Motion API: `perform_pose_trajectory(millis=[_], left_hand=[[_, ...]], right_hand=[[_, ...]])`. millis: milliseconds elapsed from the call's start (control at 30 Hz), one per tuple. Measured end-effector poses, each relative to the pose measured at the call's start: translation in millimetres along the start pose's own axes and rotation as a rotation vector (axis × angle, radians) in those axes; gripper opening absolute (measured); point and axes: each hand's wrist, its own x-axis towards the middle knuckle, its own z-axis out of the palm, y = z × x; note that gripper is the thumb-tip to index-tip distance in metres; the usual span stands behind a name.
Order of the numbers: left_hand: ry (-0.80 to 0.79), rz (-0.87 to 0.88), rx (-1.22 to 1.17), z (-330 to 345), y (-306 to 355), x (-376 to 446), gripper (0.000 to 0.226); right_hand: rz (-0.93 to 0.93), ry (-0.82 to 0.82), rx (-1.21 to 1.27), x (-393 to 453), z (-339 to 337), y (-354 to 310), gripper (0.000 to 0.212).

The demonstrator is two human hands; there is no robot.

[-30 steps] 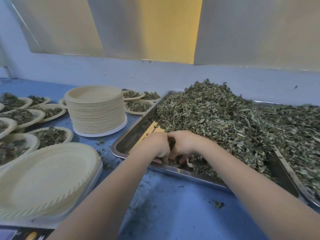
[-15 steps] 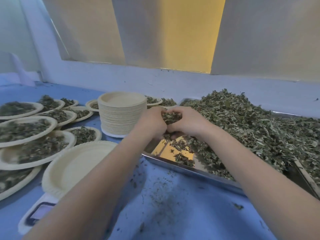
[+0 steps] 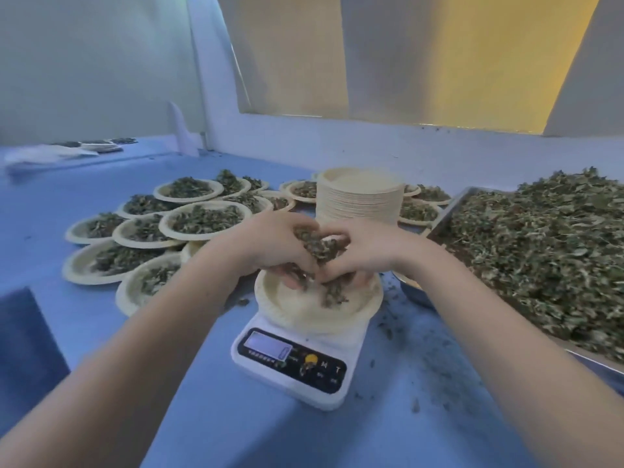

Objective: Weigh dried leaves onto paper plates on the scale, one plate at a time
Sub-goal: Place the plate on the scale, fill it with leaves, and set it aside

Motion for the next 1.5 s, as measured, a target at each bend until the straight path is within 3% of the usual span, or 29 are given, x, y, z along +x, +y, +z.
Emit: perform_pose_trajectory(millis=[100, 367, 533, 833, 1133, 1500], left_hand=[[0.005, -0.013, -0.098, -11, -15, -2, 0.068], [0.324, 0.098, -0.110, -8, -43, 8, 0.021], [0.525, 0.142, -0.234, 10, -66, 16, 0.017], [0.869, 0.230, -0.451, 39, -85, 14, 0.017], [0.871, 0.211, -0.492, 38, -100, 6, 0.014], [0.913, 0.321, -0.397, 42, -98, 8, 0.025]], right_hand=[[0.065, -0.006, -0.078, -4, -6, 3, 0.066], [0.062, 0.203, -0.058, -1, -3, 14, 0.030], [0.017, 0.365, -0.015, 4, 4, 20, 0.014], [-0.021, 0.365, -0.009, 5, 6, 19, 0.005], [-0.022, 0.330, -0.067, 6, 12, 18, 0.017], [-0.031, 0.344, -0.071, 1, 9, 18, 0.016]])
